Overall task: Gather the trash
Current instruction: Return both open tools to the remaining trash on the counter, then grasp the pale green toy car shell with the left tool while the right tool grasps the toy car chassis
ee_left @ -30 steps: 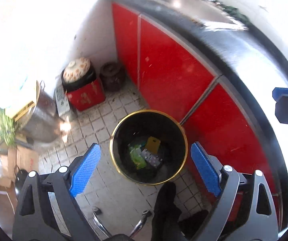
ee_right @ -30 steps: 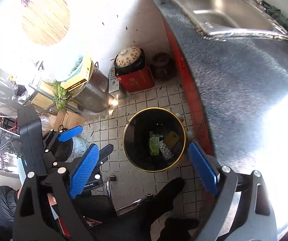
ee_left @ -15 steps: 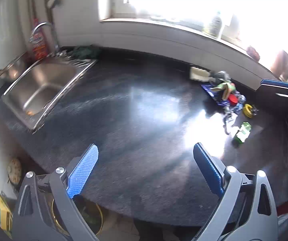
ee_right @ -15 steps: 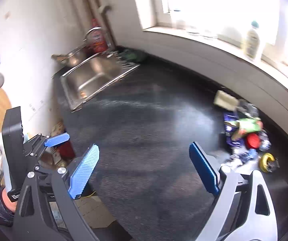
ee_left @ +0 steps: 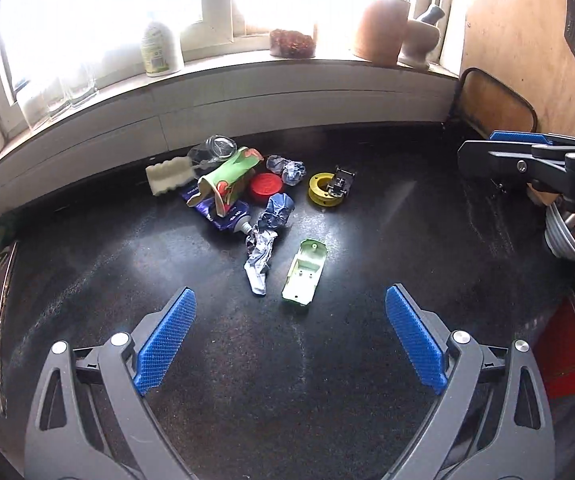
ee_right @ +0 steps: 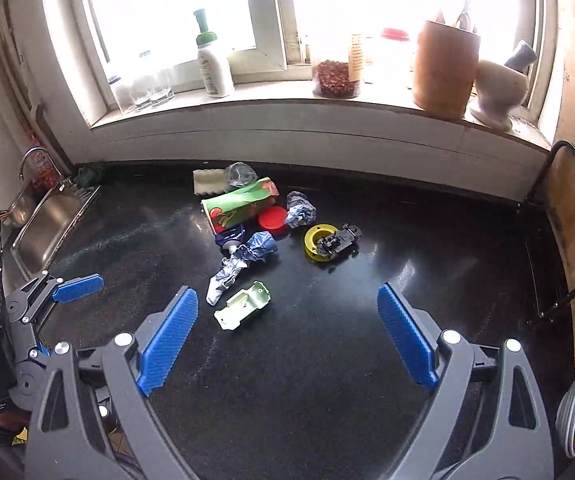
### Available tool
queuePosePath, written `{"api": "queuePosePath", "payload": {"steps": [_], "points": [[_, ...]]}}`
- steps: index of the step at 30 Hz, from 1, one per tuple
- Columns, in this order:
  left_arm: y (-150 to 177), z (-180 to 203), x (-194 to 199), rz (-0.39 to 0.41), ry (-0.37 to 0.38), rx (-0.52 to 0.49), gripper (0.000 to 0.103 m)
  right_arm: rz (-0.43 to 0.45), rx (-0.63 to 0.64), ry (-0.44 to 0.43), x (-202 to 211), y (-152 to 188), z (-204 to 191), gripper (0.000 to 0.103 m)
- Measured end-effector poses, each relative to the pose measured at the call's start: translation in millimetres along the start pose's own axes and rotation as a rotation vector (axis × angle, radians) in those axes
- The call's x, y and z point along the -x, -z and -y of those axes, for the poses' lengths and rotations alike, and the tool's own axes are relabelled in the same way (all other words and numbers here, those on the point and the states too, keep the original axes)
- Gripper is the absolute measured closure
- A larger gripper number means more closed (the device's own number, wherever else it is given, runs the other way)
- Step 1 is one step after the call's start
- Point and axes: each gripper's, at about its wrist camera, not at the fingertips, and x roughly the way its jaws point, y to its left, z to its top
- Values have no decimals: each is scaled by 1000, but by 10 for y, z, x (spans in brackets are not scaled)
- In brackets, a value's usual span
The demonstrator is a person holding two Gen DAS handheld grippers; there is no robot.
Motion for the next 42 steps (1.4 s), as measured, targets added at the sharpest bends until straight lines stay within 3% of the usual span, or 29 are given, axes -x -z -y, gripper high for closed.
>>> {"api": "queuePosePath", "payload": {"steps": [12, 28, 31, 37, 39, 41, 42], "points": [[-58, 19, -436, -48, 12, -8, 10, -60, -31, -19, -435, -84, 272, 15], [55, 325, -1654, -155, 39, -103, 11, -219, -186, -41, -1943, -344, 847, 15], [38, 315, -1786, -176, 54, -90, 11, -254, -221, -52, -2216, -395, 919, 21], [-12, 352, -1919, -185, 85, -108, 22, -313, -264, -72, -2577, -413, 975, 33], [-40, 392, -1929, -180, 92, -130, 30, -312, -273, -84, -2611, -426, 975, 42], [-66, 428, -1932, -179, 110, -145, 44, -304, -273, -101, -2627, -465, 949, 66], [-88, 442, -1938, -181, 120, -147, 49, -300, -268, -102, -2624, -486, 931, 73]]}}
